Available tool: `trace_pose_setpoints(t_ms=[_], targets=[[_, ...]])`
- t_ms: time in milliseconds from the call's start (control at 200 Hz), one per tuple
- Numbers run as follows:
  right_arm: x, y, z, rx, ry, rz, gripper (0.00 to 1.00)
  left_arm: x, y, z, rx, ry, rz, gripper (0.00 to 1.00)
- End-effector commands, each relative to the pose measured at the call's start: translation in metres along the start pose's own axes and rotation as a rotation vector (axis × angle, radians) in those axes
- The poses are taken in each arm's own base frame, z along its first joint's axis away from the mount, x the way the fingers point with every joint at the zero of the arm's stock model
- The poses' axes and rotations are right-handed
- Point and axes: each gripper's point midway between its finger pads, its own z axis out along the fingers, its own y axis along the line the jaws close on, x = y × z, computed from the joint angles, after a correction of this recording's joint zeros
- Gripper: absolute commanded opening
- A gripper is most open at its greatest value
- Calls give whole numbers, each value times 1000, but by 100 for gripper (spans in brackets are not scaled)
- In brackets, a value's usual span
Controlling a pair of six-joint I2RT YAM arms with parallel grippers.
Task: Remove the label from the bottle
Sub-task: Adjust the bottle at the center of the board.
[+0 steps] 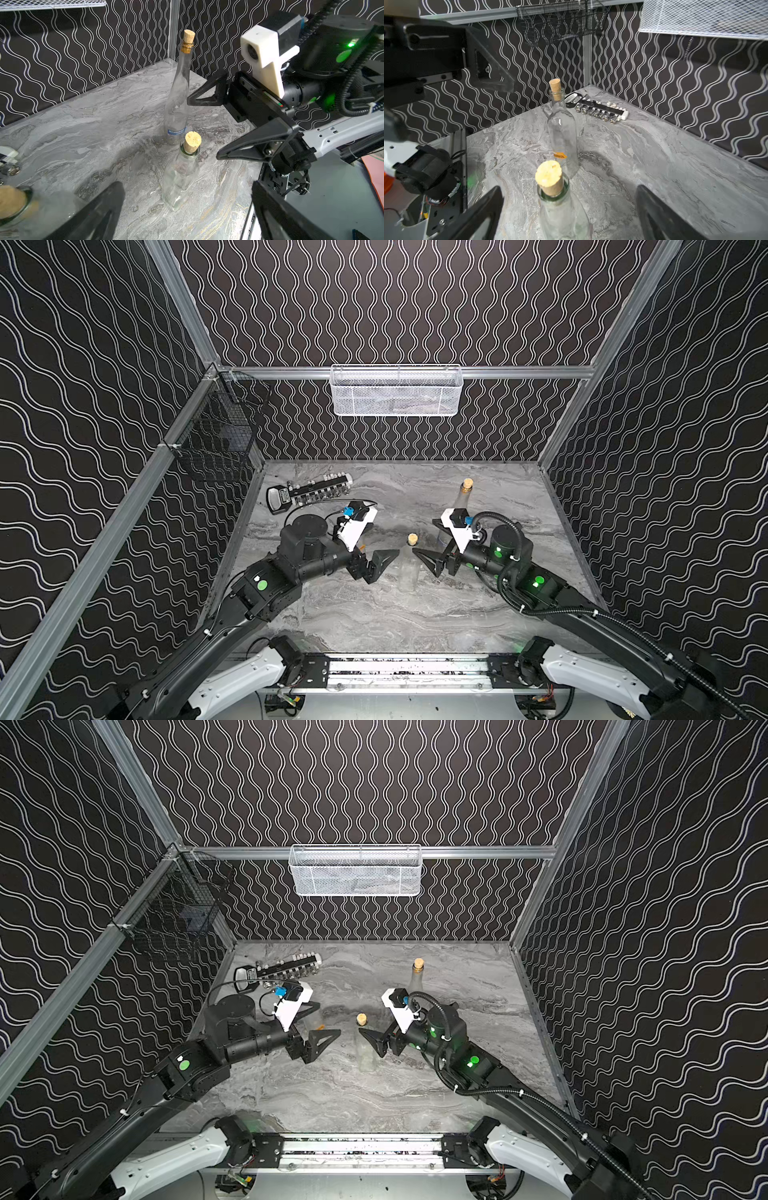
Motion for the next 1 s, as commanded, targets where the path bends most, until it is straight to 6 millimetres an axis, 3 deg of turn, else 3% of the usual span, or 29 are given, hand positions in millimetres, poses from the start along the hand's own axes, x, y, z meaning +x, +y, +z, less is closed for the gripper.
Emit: trace_pose_setpoints(t_ms=[0,415,841,996], targets=[[-7,7,7,-75,-13,-32,100,-2,-5,1,31,-12,14,99],[7,3,32,-128,33,-21,99,1,-5,1,33,-15,9,99],[19,16,37,-220,54,16,54,5,-3,7,30,-5,10,99],[17,13,36,-202,45,17,43,6,-1,8,21,-8,5,99]])
